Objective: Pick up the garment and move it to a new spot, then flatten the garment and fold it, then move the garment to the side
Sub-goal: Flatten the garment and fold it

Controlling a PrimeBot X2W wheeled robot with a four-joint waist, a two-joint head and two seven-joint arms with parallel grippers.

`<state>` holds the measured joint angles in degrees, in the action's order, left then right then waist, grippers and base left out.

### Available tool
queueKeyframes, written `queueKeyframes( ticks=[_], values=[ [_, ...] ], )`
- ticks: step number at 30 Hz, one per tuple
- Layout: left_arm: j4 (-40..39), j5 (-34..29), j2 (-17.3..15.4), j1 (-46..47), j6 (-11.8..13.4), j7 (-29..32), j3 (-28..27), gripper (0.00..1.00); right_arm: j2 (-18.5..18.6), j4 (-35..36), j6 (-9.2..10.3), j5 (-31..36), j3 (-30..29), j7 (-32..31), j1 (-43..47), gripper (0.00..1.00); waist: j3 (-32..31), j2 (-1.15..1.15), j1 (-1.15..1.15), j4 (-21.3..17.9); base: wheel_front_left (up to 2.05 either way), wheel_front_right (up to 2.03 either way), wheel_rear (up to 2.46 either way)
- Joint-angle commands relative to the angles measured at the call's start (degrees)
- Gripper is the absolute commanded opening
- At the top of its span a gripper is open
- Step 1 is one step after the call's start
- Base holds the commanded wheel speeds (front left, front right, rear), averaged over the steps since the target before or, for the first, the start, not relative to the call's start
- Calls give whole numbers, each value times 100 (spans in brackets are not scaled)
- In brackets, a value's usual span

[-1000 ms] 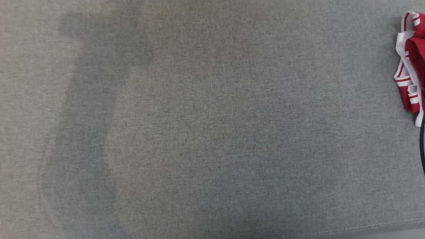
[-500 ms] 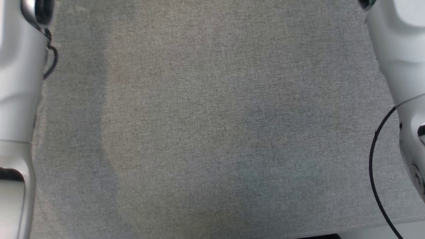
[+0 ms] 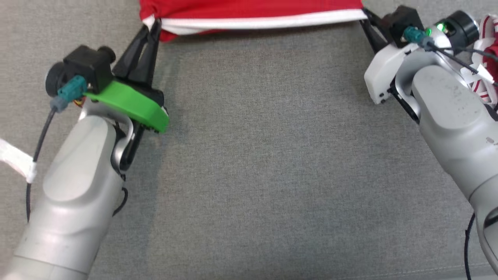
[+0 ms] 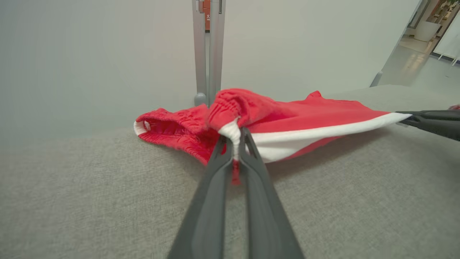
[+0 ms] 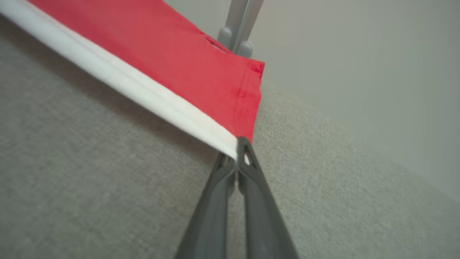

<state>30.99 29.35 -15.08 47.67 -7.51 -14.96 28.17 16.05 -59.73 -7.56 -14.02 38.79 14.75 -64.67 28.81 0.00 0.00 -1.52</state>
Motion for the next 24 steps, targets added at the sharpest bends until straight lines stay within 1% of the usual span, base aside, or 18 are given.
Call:
queueKeyframes(
  ticks=[1,4,7,8,14,18,22,24],
  values=[
    [-96,90,-38,-270,8,-29,-3,0,107,38,15,-217,186,-84,226,0,-512,0,0,152,0,0,0],
    [-271,135,-94,-747,8,-28,96,0,406,253,16,-676,699,-334,511,0,-811,0,0,191,0,0,0],
    [-428,82,-166,-1118,10,-29,309,0,704,586,16,-1207,1136,-628,778,0,-1053,0,0,208,0,0,0],
    [-489,89,-172,-1256,10,-29,363,0,831,747,16,-1450,1268,-758,890,0,-1144,0,0,221,0,0,0],
    [-894,64,-304,-1975,10,-28,660,0,1586,1844,16,-2422,1874,-1180,1400,0,-1588,0,0,200,0,0,0],
    [-1145,22,-390,-2497,10,-28,757,0,2125,2598,16,-2900,2242,-1562,1764,0,-1870,0,0,152,0,0,0],
    [-1424,42,-421,-3067,10,-28,777,0,2694,3292,17,-3229,2488,-1921,2081,0,-2148,0,0,99,0,0,0],
    [-1554,60,-507,-3377,10,-28,884,0,2871,3612,16,-3312,2614,-2096,2254,0,-2252,0,0,45,0,0,0]
  ],
)
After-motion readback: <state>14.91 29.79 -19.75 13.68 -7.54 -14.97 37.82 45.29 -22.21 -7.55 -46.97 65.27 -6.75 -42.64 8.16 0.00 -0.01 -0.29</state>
